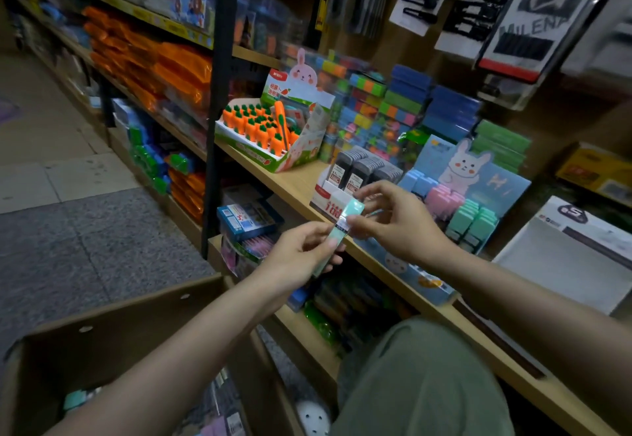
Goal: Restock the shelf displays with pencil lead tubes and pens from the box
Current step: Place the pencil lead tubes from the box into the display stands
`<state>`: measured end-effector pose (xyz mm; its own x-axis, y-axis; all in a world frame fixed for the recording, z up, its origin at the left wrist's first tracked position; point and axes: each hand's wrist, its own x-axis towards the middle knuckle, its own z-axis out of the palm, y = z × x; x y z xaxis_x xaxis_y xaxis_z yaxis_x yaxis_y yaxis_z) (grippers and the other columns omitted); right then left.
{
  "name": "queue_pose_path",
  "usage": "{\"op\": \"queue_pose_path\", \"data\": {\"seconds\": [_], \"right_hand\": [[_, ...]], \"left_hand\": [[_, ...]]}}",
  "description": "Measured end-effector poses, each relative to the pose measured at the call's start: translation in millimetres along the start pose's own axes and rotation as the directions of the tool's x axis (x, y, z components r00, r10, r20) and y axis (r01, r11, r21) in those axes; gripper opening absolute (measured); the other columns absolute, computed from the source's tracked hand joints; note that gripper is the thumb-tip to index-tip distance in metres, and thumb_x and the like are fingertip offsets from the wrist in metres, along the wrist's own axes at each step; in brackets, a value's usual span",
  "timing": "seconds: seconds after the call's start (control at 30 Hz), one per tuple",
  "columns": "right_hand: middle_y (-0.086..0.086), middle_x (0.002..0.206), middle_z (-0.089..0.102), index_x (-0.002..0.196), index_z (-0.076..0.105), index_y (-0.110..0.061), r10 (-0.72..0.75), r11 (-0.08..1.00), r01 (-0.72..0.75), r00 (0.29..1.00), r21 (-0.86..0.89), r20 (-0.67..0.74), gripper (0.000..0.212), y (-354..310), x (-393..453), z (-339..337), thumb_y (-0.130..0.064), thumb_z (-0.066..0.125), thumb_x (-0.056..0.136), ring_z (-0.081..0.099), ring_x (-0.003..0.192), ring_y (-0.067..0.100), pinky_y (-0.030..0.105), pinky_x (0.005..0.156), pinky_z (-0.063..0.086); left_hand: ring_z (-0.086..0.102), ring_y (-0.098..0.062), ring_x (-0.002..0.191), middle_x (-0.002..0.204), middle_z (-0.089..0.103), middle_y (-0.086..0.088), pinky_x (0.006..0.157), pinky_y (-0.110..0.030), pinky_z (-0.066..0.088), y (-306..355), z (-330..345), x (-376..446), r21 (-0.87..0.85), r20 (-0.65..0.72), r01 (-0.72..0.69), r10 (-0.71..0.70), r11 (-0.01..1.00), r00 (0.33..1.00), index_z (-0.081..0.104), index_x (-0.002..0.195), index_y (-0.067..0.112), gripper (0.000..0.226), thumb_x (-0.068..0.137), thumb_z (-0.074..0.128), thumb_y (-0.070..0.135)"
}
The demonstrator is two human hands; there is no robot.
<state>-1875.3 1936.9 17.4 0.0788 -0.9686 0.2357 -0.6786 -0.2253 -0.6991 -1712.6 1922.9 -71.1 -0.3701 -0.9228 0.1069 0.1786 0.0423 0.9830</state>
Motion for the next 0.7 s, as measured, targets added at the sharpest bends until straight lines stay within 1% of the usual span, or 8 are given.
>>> {"op": "queue_pose_path", "data": {"seconds": [0.07, 0.13, 0.23, 0.33, 0.4, 0.47, 0.57, 0.7], "right_hand": [[0.005, 0.083, 0.072, 0.097, 0.059, -0.021, 0.008, 1.0, -0.008, 1.0, 0.009, -0.019, 0.025, 0.4, -10.0, -11.4, -0.014, 0.078, 0.08, 0.073, 0.072, 0.019, 0.042, 0.073, 0.061], [0.004, 0.082, 0.071, 0.093, 0.058, -0.025, -0.013, 0.997, 0.008, 0.998, -0.072, -0.067, 0.026, 0.4, -18.7, -38.0, -0.02, 0.079, 0.078, 0.072, 0.071, 0.018, 0.041, 0.07, 0.061], [-0.001, 0.081, 0.07, 0.087, 0.058, -0.029, -0.084, 0.97, 0.042, 0.982, -0.237, -0.169, 0.026, 3.0, -34.1, -96.8, -0.027, 0.08, 0.076, 0.071, 0.069, 0.012, 0.038, 0.069, 0.061], [-0.008, 0.074, 0.07, 0.086, 0.06, -0.026, -0.083, 0.942, 0.007, 0.974, -0.336, -0.212, 0.027, 8.2, -49.6, -142.0, -0.029, 0.083, 0.072, 0.069, 0.062, -0.001, 0.024, 0.062, 0.058], [-0.012, 0.071, 0.067, 0.084, 0.06, -0.025, -0.093, 0.913, -0.024, 0.96, -0.408, -0.263, 0.027, 15.1, -55.0, -155.5, -0.029, 0.084, 0.072, 0.064, 0.059, -0.007, 0.013, 0.053, 0.05], [-0.013, 0.073, 0.065, 0.085, 0.06, -0.024, -0.123, 0.871, -0.04, 0.948, -0.49, -0.295, 0.027, 24.6, -57.9, -159.0, -0.028, 0.084, 0.073, 0.059, 0.06, -0.009, 0.011, 0.053, 0.04], [-0.009, 0.074, 0.065, 0.087, 0.058, -0.024, -0.13, 0.86, -0.042, 0.945, -0.508, -0.3, 0.027, 41.9, -58.4, -152.6, -0.024, 0.082, 0.076, 0.054, 0.064, -0.009, 0.009, 0.055, 0.036], [-0.007, 0.075, 0.067, 0.092, 0.057, -0.024, -0.137, 0.87, -0.022, 0.948, -0.492, -0.286, 0.025, 60.7, -53.5, -139.4, -0.021, 0.079, 0.08, 0.061, 0.063, -0.002, 0.011, 0.054, 0.043]], "left_hand": [[0.067, -0.014, 0.095, 0.111, 0.068, -0.011, 0.084, -0.027, 0.055, 4.2, 10.5, -7.7, 0.097, 0.01, -0.031, 0.03, 0.995, 0.999, 0.06, 0.121, 0.015, 0.024, 0.098, 0.053, 0.015], [0.061, -0.013, 0.107, 0.116, 0.063, -0.002, 0.093, -0.029, 0.051, 6.3, 18.5, -15.2, 0.26, 0.008, -0.084, 0.085, 0.962, 0.996, 0.056, 0.126, 0.02, 0.029, 0.097, 0.055, 0.018], [0.051, -0.004, 0.114, 0.122, 0.05, 0.008, 0.093, -0.021, 0.047, 4.7, 26.0, -24.3, 0.514, 0.05, -0.195, 0.198, 0.835, 0.979, 0.052, 0.129, 0.028, 0.034, 0.096, 0.057, 0.023], [0.044, -0.003, 0.12, 0.126, 0.041, 0.014, 0.101, -0.026, 0.043, 3.2, 42.3, -20.0, 0.61, 0.104, -0.259, 0.249, 0.749, 0.963, 0.049, 0.129, 0.034, 0.035, 0.096, 0.057, 0.03], [0.039, -0.005, 0.125, 0.127, 0.038, 0.016, 0.103, -0.028, 0.039, 5.1, 61.7, -9.4, 0.655, 0.149, -0.304, 0.277, 0.691, 0.949, 0.047, 0.13, 0.034, 0.035, 0.096, 0.055, 0.035], [0.031, -0.007, 0.129, 0.131, 0.036, 0.013, 0.105, -0.029, 0.034, 7.5, 82.5, 2.4, 0.71, 0.208, -0.363, 0.313, 0.603, 0.927, 0.047, 0.132, 0.033, 0.037, 0.096, 0.055, 0.036], [0.016, -0.015, 0.142, 0.149, 0.026, 0.006, 0.114, -0.038, 0.024, 5.6, 101.8, 17.9, 0.803, 0.3, -0.398, 0.276, 0.444, 0.913, 0.042, 0.14, 0.035, 0.046, 0.096, 0.054, 0.039], [0.006, -0.023, 0.147, 0.159, 0.013, 0.0, 0.117, -0.046, 0.019, -5.8, 104.0, 28.4, 0.903, 0.359, -0.379, 0.13, 0.204, 0.924, 0.034, 0.143, 0.044, 0.049, 0.096, 0.049, 0.047]]}}
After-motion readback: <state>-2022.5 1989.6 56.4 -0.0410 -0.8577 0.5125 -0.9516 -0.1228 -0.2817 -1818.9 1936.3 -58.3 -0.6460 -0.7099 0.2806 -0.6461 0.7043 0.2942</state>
